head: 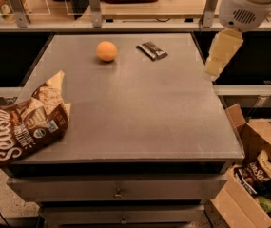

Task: Move rxbar chocolate near brown chip bag

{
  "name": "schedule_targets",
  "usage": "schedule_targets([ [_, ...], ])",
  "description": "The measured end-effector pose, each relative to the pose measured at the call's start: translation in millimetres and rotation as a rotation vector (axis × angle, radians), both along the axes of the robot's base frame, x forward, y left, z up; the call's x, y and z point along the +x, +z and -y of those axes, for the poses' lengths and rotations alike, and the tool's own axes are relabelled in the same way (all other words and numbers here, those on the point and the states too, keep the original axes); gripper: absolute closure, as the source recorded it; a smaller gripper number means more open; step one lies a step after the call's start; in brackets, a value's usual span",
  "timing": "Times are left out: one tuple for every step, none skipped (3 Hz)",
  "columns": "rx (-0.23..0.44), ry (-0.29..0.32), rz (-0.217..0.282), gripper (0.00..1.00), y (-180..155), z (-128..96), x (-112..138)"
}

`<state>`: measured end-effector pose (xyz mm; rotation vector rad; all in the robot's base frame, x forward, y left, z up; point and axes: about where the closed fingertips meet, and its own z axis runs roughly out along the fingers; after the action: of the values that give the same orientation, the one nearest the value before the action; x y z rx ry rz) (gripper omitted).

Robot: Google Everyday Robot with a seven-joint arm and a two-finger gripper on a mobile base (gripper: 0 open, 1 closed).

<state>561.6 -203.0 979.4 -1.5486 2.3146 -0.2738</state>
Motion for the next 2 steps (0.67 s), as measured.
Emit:
schedule_targets([
  [-0.028,-0.051,0.021,0.00,-13.0,-17.6,59.3],
  [-0.028,-0.051,0.021,0.00,-13.0,-17.6,59.3],
])
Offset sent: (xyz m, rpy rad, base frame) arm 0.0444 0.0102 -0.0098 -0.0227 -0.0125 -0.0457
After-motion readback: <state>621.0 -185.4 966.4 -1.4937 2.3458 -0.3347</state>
